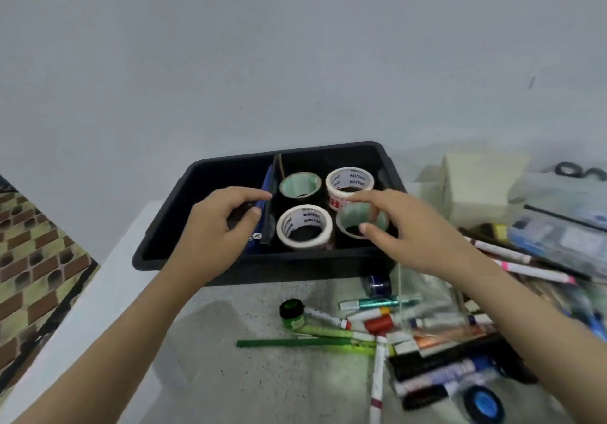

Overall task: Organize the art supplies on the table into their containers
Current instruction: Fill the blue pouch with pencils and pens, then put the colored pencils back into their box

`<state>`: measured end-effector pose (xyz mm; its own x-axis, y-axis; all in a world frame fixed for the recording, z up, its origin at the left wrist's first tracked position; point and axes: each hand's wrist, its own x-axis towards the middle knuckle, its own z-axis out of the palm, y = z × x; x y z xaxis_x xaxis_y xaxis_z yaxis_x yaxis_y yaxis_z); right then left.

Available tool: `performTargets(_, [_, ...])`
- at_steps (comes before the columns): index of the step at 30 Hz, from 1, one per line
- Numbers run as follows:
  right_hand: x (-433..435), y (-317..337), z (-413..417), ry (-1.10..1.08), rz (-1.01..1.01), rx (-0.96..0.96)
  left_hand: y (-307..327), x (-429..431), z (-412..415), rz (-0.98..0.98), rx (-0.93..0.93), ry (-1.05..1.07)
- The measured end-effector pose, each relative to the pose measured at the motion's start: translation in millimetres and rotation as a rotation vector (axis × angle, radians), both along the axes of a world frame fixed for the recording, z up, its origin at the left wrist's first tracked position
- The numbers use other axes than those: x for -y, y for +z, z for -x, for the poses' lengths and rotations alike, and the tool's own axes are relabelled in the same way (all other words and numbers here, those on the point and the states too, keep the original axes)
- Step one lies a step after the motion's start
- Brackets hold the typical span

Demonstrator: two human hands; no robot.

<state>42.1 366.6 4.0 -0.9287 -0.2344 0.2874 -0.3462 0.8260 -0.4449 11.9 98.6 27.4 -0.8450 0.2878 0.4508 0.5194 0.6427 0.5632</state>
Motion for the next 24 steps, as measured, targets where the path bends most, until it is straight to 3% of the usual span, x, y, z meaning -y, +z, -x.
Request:
performTargets(7, [-94.7, -18.2, -82.5, -0.248, 0.108, -0.019, -21.9, -114.8, -52.2, 0.015, 0.080, -0.364])
performTargets(11, [-144.3, -22.8, -121.2, -0.354, 0.034, -0.038, -49.4, -169.0, -85.6, 0.106, 0.207, -0.480])
performTargets(14, [-177.7, -27.3, -148.3, -0.398, 0.034, -0.035, -75.5, -197.9, -103.2, 0.252, 0.193, -0.549])
performTargets(18, [-218.9, -39.2, -178.4, -0.488, 0.021, -0.033, -106.1, -215.2, -119.6, 0.443, 0.119, -0.475])
performTargets(24, [-262.1, -54.8, -208.0, -0.649, 0.047, 0.067, -115.7, -221.4, -130.9, 0.368, 0.046, -0.367])
